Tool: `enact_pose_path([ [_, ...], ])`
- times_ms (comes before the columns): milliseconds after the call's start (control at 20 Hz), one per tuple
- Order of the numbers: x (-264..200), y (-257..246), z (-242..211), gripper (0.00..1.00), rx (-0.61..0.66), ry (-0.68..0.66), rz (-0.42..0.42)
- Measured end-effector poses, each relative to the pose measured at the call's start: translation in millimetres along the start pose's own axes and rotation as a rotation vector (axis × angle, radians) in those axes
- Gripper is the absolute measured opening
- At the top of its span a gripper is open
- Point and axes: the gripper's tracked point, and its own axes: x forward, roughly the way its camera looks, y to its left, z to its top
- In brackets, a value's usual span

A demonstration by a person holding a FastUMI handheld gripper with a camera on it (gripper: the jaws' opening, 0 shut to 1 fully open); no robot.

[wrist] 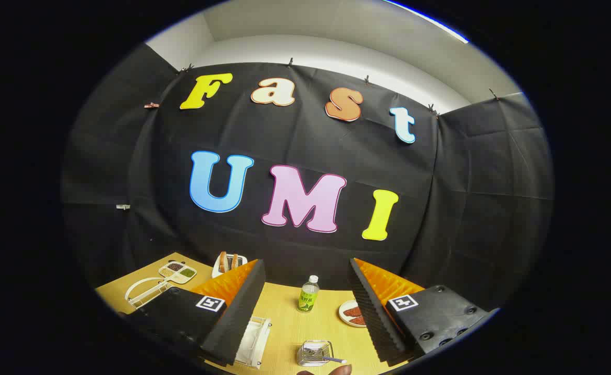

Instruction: Take the plate from the dish rack, then take the spoon from the basket and place it into the plate.

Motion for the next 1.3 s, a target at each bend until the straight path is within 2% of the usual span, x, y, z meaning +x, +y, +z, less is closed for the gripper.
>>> enact_pose_path([
  [850, 1.3, 31.6, 0.9, 0.98, 0.005, 0.029, 0.032],
  [950, 7.0, 46.2, -10.3, 0.98, 0.006, 0.082, 0.068],
  [1150, 17.7, 98.5, -61.1, 0.98, -0.001, 0.325, 0.206],
  [1300, 31.0, 129.3, -101.4, 0.97, 0.028, 0.503, 0.236],
])
